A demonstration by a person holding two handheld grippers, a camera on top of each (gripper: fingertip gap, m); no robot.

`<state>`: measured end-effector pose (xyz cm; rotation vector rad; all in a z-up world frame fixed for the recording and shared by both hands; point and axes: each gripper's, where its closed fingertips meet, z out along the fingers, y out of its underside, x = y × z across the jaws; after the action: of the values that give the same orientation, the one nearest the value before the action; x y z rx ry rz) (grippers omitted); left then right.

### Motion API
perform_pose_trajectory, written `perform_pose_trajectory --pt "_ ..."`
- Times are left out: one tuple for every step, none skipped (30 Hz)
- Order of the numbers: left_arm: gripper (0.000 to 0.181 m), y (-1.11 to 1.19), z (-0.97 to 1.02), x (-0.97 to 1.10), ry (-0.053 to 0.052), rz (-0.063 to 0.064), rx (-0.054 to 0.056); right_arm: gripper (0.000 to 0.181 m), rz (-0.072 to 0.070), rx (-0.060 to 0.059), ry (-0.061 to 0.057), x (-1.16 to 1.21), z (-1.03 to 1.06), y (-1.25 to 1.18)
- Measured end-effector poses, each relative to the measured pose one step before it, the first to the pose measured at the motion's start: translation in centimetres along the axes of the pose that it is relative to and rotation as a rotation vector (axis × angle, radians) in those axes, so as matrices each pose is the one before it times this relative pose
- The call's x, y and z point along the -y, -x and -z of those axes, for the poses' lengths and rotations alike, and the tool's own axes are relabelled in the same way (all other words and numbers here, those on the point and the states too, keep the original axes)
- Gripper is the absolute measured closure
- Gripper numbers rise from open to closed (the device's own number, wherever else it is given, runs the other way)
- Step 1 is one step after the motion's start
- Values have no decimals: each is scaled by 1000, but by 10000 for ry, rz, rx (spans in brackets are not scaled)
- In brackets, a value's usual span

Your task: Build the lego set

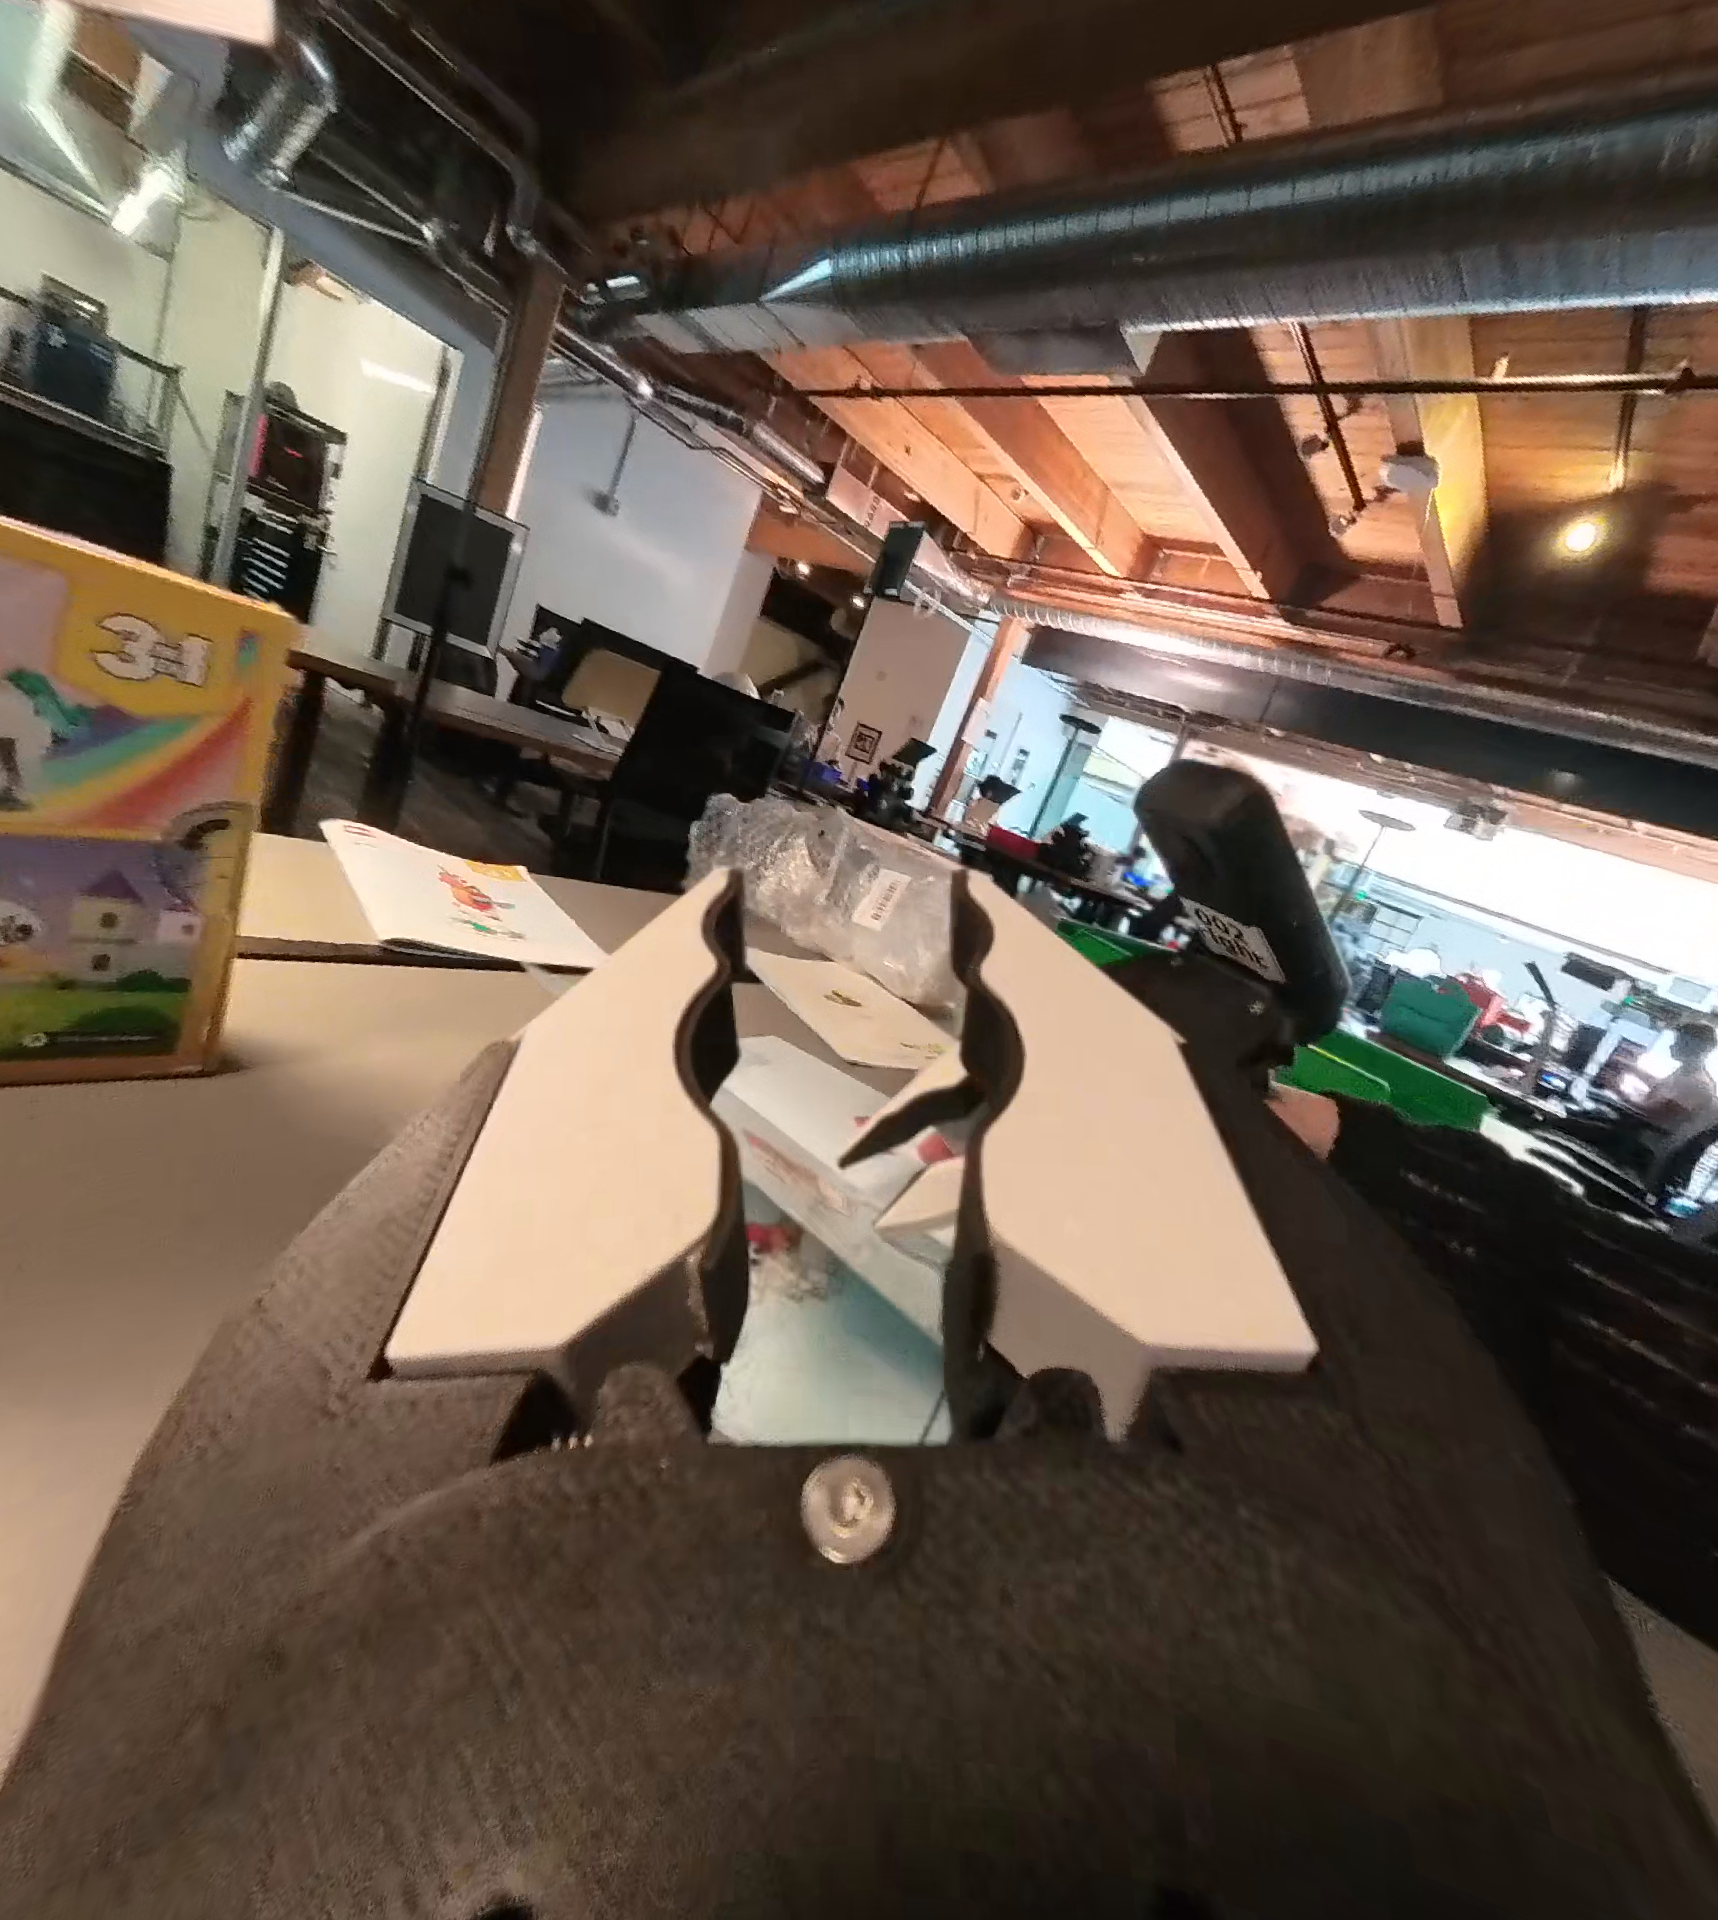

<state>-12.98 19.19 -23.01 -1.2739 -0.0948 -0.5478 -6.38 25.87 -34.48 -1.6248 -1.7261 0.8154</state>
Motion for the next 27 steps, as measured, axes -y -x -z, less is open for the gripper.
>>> perform_pose_trajectory --pt "142 -142 -124 -228 91 112 -101 150 -41 11 -87 138 209 -31" --pt "142 10 -72 -181 71 71 -4 150 -29 -17 -70 104 187 -69" --pt "141 57 -48 -87 45 12 22 150 -2 -41 -86 128 196 -70" --pt "141 36 -6 -7 15 -16 4 150 -11 -37 -90 129 202 -60" --pt "141 55 -1 6 19 -1 15 150 -25 -15 -80 112 181 -31" --pt "141 87 -10 -48 29 16 28 150 -32 -37 -94 114 182 -66" --pt "141 122 -26 -93 48 41 45 150 -29 -52 -105 113 149 -79" --pt "141 138 -37 -96 43 58 59 150 -38 -50 -107 94 130 -91" --pt "141 94 -33 -83 36 55 28 150 -58 -67 -107 96 95 -112" --pt "141 43 -28 -57 29 39 1 150 -73 -120 -119 105 82 -207" --pt "141 35 -35 -59 29 24 3 150 -91 -229 -134 126 37 -390" --pt "141 33 -35 -53 26 8 10 152 -141 -411 -100 104 -19 -720" --pt "141 23 -37 -67 30 -2 10 154 -165 -566 -38 51 -118 -1039" --pt "141 15 -46 -100 48 5 10 155 -136 -468 -50 121 -211 -927" --pt "141 9 -53 -118 57 25 2 155 -137 -209 -35 132 -351 -538" --pt "141 0 -43 -104 49 38 -11 154 -171 53 102 -44 -519 -137" --pt "141 7 -26 -68 29 35 -7 152 -189 252 210 -184 -635 216" --pt "141 41 10 14 -3 22 14 149 -136 341 299 -322 -704 418" --pt "142 66 29 42 -23 18 27 145 -21 321 383 -462 -706 444" --pt "142 79 59 93 -41 22 33 140 56 223 451 -580 -678 326" --pt "142 79 66 119 -58 18 35 135 106 171 402 -508 -589 292" --pt "141 81 61 107 -55 22 33 132 145 138 270 -328 -447 277" --pt "141 68 42 85 -41 30 20 129 154 29 99 -53 -233 131" --pt "141 30 21 46 -23 33 0 129 143 -10 49 20 -85 57" --pt "141 4 12 17 -13 33 -3 127 93 52 65 -80 -43 111" --pt "141 -5 -9 1 -10 26 -5 125 50 74 42 -127 -59 107" --pt "141 -55 -15 -19 2 10 -18 124 40 82 33 -170 -64 92"
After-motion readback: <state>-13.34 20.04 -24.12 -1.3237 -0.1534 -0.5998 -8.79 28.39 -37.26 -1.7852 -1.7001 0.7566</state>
